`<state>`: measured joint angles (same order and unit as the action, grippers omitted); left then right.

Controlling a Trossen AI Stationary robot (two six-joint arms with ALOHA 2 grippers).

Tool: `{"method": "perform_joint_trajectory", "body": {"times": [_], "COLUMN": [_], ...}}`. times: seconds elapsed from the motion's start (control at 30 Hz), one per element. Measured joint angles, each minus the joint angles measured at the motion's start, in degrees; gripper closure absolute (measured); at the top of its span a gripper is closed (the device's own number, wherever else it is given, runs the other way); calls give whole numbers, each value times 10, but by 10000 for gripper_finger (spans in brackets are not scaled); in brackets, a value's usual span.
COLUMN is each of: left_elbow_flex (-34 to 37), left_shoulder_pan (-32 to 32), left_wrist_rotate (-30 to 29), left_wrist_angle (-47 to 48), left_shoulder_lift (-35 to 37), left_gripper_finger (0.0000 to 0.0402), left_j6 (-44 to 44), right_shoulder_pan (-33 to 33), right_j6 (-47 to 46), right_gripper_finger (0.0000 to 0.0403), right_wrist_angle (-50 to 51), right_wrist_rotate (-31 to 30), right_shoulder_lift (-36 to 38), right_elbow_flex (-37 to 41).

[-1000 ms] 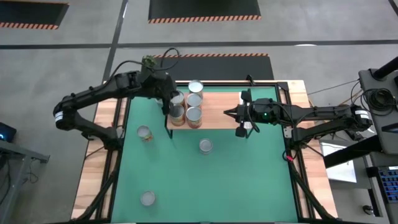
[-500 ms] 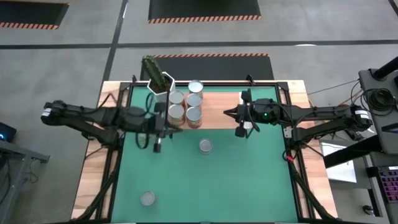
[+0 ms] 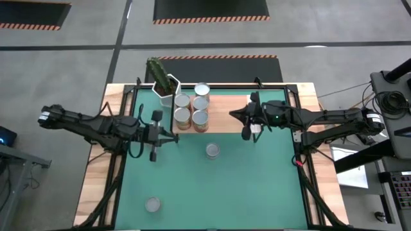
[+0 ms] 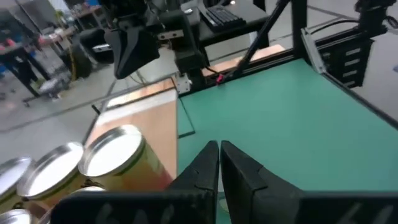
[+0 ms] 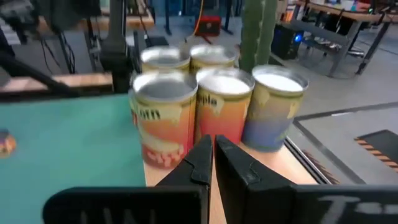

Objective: Pick and place cans onto a shelf
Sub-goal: Adjust the cans on the shelf

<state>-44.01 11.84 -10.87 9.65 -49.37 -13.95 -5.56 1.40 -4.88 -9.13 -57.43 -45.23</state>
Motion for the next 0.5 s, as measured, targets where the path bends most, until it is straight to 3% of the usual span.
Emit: {"method": "perform_joint_trajectory", "body": {"times": [0.23, 0.5], "left_elbow_flex": [12, 7], "left_shoulder_pan": [0, 0], "left_wrist_rotate": [-56, -57], "left_wrist_angle": [-6, 9], "left_shoulder_lift": [17, 24], "left_gripper_finger": [402, 402], "left_j6": [-6, -6], "right_shoulder_pan": [8, 28], "right_j6": [-16, -20], "right_gripper_finger": [394, 394], "right_wrist_angle": [-16, -72], "right_wrist_rotate": [4, 2], "right_shoulder_lift": [-15, -124], "right_elbow_flex": [0, -4]}}
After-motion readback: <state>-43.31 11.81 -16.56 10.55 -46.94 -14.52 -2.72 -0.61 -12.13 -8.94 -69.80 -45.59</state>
